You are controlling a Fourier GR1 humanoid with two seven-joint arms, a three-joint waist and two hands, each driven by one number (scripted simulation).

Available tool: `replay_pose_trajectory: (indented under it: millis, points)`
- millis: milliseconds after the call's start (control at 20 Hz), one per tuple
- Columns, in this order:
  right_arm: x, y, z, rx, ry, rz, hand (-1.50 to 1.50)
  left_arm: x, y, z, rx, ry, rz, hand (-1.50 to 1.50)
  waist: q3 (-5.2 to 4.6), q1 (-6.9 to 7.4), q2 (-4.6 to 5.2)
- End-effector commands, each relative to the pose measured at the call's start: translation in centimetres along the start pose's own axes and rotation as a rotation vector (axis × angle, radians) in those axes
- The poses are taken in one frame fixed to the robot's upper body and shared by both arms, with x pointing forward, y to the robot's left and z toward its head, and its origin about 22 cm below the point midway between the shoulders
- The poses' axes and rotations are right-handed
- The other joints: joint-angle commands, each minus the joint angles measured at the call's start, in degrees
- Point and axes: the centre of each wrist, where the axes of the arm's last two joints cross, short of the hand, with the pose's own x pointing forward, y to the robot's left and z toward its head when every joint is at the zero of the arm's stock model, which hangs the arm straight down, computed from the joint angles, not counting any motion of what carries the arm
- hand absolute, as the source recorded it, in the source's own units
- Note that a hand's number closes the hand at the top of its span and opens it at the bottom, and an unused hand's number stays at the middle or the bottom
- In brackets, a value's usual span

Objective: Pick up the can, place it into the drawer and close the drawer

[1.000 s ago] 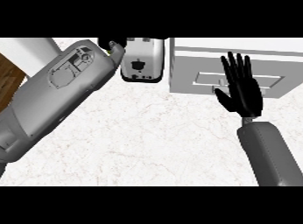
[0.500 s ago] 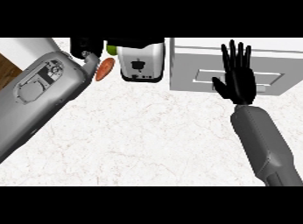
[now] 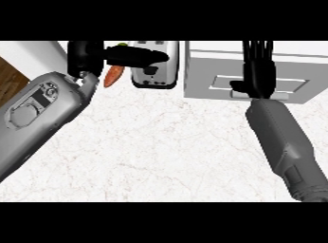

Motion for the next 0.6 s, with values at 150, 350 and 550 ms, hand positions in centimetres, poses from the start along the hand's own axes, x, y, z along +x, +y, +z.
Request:
replay_pose_trajectory:
  millis: [150, 350, 550]
  points:
    - [1.8, -2.2, -5.3, 0.071, -0.02, 0.006, -1.5, -0.2, 1.2, 1.2, -0.031, -0.005, 0.002, -1.5, 0.29, 2.24, 1.61]
    - [1.9, -3.1, -6.7, 0.056, -0.013, -0.021, -1.5, -1.1, 1.3, 1.4, -0.019, 0.006, -0.002, -1.5, 0.33, 2.03, 1.87]
    - [3.1, -3.0, -7.0, 0.053, -0.025, -0.03, -1.5, -3.2, 0.9, 2.3, -0.027, -0.015, -0.014, -1.5, 0.29, 2.39, 2.25]
